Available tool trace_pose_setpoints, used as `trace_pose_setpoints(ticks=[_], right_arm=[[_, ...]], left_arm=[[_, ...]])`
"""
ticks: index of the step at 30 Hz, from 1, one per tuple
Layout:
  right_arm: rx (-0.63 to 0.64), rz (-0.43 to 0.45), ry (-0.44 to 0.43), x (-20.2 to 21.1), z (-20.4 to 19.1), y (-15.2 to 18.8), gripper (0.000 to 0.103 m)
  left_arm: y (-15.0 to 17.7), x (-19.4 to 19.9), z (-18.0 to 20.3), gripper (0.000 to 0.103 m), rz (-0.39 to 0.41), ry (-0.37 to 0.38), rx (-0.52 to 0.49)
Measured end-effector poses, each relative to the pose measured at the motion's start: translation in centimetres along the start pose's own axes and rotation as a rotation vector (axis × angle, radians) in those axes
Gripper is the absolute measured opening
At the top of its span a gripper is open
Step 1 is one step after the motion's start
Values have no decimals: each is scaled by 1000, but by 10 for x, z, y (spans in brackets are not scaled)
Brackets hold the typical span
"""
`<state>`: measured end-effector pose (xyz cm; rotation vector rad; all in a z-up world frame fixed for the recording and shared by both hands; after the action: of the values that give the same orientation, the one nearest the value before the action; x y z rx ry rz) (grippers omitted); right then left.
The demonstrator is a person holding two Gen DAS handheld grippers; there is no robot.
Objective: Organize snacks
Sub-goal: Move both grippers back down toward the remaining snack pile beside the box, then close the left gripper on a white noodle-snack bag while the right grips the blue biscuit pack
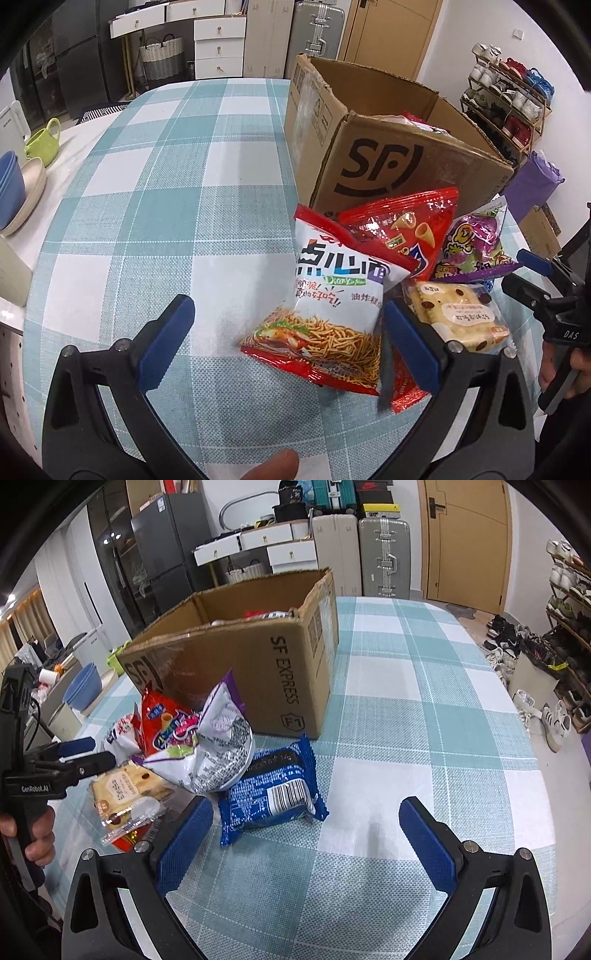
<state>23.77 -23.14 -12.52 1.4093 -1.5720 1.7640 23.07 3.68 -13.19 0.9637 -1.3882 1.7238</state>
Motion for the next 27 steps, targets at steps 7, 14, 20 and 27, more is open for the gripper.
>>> trace_pose_setpoints(ticks=[7, 14, 20, 27], right_arm=[[76, -72, 2, -19, -13, 7, 102], [104, -71, 22, -28, -18, 0, 102], [116, -72, 53, -37, -12, -4, 102], [137, -78, 44, -43, -13, -6, 81]], left_arm=[[-2, -8, -1, 102, -16, 13, 7], [-3, -14, 1, 102, -41, 9, -4], [-2, -21, 3, 102, -58, -9, -26], [-2, -26, -1, 102, -64, -8, -4]])
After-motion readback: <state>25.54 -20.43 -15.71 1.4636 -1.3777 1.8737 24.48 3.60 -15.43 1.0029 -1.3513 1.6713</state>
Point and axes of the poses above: each gripper's, at about its wrist camera, not at the fingertips, and x roughly against the way its jaws point, z to its right, y to its underside, the point moved 10 cm from there along -x, roughly the way its jaws point, and after that the axes turned 7 degrees about -z, right-handed, at the moved point
